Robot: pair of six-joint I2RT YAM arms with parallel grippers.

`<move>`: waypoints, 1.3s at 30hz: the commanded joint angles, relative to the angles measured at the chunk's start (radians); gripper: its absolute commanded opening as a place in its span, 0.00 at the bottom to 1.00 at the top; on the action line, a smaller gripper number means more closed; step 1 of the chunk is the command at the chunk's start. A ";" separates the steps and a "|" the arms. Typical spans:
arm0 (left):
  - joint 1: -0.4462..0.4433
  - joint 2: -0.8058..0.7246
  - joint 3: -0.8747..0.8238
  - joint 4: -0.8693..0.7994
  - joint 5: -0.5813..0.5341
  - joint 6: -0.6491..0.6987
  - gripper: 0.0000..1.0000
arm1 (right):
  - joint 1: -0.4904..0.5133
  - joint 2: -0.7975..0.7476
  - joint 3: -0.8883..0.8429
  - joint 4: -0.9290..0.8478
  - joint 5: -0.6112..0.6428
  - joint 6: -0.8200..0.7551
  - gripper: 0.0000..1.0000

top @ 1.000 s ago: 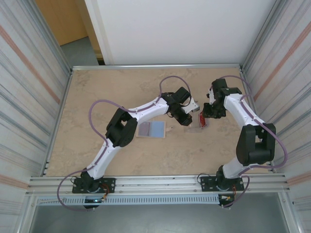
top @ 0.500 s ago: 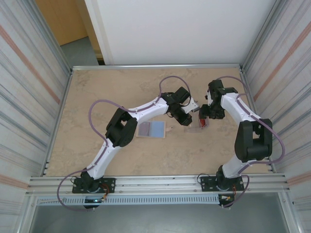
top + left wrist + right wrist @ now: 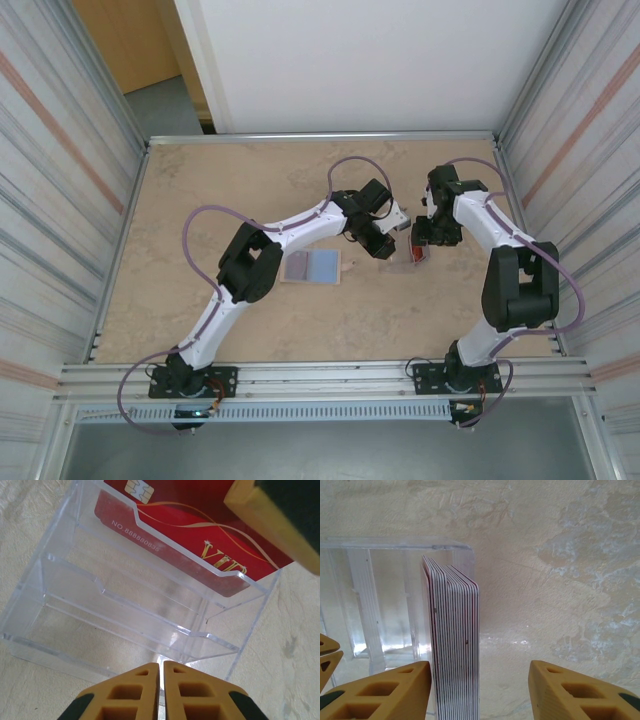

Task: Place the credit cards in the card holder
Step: Pick up several credit cards from the storage box.

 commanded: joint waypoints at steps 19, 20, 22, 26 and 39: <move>0.001 -0.003 -0.029 -0.089 -0.017 0.007 0.11 | 0.009 -0.013 0.010 -0.016 -0.015 -0.017 0.54; 0.001 -0.003 -0.029 -0.089 -0.017 0.006 0.11 | 0.007 -0.007 0.008 -0.013 -0.012 -0.018 0.54; 0.001 -0.003 -0.028 -0.089 -0.016 0.005 0.11 | 0.003 0.009 0.007 -0.011 -0.007 -0.019 0.54; 0.001 -0.003 -0.026 -0.090 -0.016 0.005 0.11 | 0.000 0.028 0.014 -0.015 -0.002 -0.017 0.53; 0.001 -0.003 -0.027 -0.091 -0.014 0.005 0.11 | -0.007 -0.043 0.017 -0.045 0.006 -0.017 0.45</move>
